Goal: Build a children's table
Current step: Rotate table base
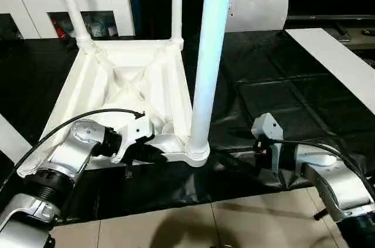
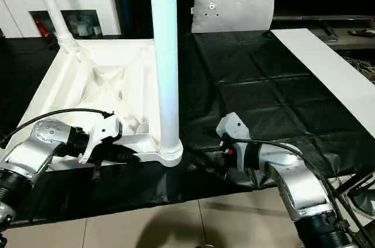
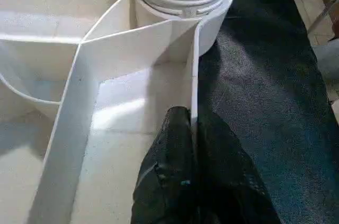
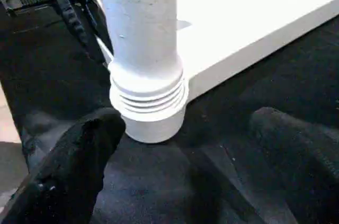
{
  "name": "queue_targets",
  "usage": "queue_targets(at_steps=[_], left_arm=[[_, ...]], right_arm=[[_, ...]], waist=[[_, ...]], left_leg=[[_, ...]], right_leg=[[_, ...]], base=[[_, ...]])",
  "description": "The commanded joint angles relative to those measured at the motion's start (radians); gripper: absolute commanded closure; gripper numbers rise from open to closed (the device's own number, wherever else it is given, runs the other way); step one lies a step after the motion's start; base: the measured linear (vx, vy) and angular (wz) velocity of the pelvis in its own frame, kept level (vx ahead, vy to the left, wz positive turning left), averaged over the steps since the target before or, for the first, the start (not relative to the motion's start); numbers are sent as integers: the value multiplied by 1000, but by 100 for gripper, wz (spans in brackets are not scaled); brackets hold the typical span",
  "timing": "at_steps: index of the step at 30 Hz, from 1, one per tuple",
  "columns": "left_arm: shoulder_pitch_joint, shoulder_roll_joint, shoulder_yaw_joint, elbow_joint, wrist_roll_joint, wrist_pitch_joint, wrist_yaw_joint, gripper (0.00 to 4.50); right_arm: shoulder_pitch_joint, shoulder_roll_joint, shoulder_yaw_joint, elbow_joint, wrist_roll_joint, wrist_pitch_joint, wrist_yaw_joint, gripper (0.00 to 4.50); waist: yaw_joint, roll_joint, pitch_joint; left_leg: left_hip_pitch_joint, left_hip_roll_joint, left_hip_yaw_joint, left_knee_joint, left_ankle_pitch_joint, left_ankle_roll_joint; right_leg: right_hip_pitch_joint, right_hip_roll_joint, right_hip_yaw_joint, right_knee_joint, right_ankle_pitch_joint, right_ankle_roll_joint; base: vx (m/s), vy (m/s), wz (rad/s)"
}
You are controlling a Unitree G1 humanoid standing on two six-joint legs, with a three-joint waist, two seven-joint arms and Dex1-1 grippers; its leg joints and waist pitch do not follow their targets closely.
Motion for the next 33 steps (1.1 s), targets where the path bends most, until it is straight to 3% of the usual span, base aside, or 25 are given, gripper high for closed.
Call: queue_targets(at_steps=[1,8,9,16,23,28,33], left_arm=[[17,-22,-35,-39,-24,-50,-76,445],[24,-37,-95,-94,-1,-83,-128,450],[24,-37,-95,-94,-1,-83,-128,450],[1,-64,-105,-63,27,-113,-114,450],[-8,-61,-101,-42,36,-124,-114,450],[-9,-63,-90,-38,42,-124,-116,450],[-11,-68,-76,-38,26,-94,-105,450]], right_arm=[[-31,2,14,7,7,-34,39,0],[-86,11,28,70,87,-2,186,46],[-86,11,28,70,87,-2,186,54],[-146,10,74,148,100,16,314,117],[-181,22,86,210,99,9,356,184],[-196,28,99,233,97,14,388,227],[-194,25,105,233,96,27,407,241]], waist=[[4,-3,-64],[13,-2,-64],[22,-3,-64],[29,-10,-64],[44,-10,-67],[45,-11,-67],[45,-9,-67]], left_leg=[[-1,22,-5,-69,-183,48],[4,28,-3,-70,-188,55],[7,30,-2,-70,-184,52],[5,27,-2,-69,-180,47],[6,29,-1,-68,-154,46],[5,28,-1,-68,-160,43],[4,28,-1,-69,-155,42]], right_leg=[[56,-66,51,-83,-409,-116],[54,-67,54,-80,-390,-144],[53,-68,55,-79,-384,-147],[56,-69,53,-81,-421,-125],[55,-70,54,-74,-384,-134],[55,-71,53,-77,-410,-126],[56,-69,52,-76,-400,-123]], base=[[0,0,0],[0,0,0],[0,0,0],[0,0,0],[0,0,0],[0,0,0],[0,0,0]])
